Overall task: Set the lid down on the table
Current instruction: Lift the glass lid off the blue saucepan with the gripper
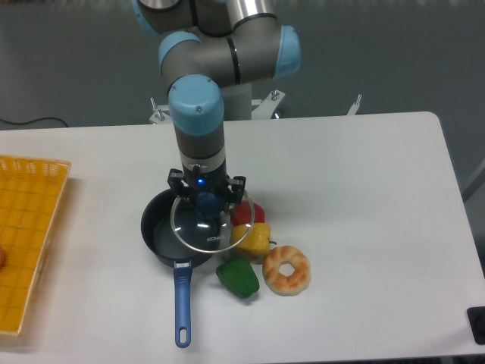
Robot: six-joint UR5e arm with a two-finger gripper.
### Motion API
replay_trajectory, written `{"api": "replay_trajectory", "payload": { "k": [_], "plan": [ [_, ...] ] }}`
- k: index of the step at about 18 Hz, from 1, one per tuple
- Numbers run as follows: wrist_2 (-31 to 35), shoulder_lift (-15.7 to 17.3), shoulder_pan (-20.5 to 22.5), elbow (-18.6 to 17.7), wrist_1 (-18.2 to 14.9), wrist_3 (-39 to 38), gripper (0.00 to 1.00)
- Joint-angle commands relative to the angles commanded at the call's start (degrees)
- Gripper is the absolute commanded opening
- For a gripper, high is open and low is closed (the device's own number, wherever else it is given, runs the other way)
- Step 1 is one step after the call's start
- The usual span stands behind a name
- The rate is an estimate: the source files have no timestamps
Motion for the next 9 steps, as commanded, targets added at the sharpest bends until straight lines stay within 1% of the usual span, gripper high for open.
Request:
{"api": "replay_trajectory", "payload": {
  "k": [4,7,9],
  "plan": [
    [-0.3,0.4,1.7,0.3,-0.2,1.8,0.54],
    [-0.4,0.6,3.1,0.2,-1.7,4.1,0.54],
    [-0.4,0.7,4.5,0.3,-1.9,6.4,0.54]
  ]
}}
